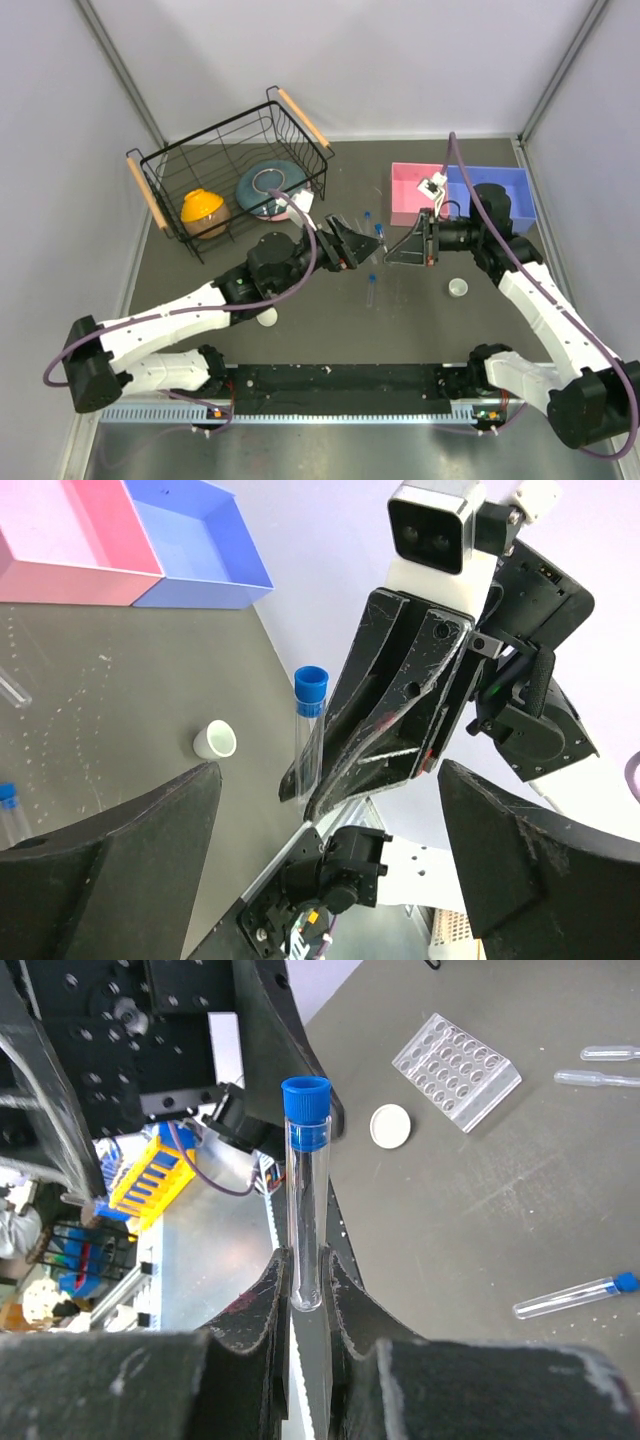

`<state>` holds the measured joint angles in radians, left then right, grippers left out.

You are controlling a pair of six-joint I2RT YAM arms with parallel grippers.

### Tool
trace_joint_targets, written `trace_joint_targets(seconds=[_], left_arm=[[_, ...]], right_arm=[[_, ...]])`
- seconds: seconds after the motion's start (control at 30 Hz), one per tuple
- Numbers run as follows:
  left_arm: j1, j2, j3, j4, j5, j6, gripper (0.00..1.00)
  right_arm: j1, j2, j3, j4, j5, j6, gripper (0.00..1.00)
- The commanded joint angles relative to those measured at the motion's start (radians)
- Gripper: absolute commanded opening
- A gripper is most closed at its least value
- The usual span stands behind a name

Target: Organize the chemistry lab equipment

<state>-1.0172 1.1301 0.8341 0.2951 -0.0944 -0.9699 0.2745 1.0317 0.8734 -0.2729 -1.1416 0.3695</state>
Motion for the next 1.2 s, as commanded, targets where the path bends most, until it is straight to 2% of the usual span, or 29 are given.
trace_joint_targets(seconds=[0.0, 0.13, 0.17, 0.23, 0.33, 0.43, 0.63, 1.17], left_arm=[[0.008, -0.104, 0.020, -0.152, -0.019, 0.037, 0.98], [0.040, -0.147, 0.063, -0.334, 0.037, 0.066, 0.98], [0.064, -0.144, 0.083, -0.365, 0.089, 0.068, 0.98], [0.092, -0.132, 0.109, -0.427, 0.175, 0.060, 0.98], [0.132, -0.095, 0.108, -0.409, 0.349, 0.036, 0.97], [0.137, -0.041, 0.114, -0.386, 0.436, 0.036, 0.91], [0.137, 0.036, 0.141, -0.376, 0.527, 0.030, 0.71], [0.134, 0.083, 0.163, -0.422, 0.576, 0.073, 0.47]], right_arm=[[0.011, -0.039, -0.001, -0.089, 0.016, -0.182, 0.02], [0.046, -0.042, 0.024, -0.223, 0.065, -0.363, 0.02], [0.066, -0.044, 0.029, -0.251, 0.080, -0.448, 0.02], [0.080, -0.047, 0.038, -0.313, 0.080, -0.518, 0.02], [0.103, -0.044, 0.045, -0.367, 0.065, -0.635, 0.02], [0.123, -0.042, 0.049, -0.414, 0.059, -0.728, 0.03], [0.160, -0.032, 0.058, -0.476, 0.089, -0.813, 0.03], [0.180, -0.022, 0.044, -0.488, 0.102, -0.845, 0.04]])
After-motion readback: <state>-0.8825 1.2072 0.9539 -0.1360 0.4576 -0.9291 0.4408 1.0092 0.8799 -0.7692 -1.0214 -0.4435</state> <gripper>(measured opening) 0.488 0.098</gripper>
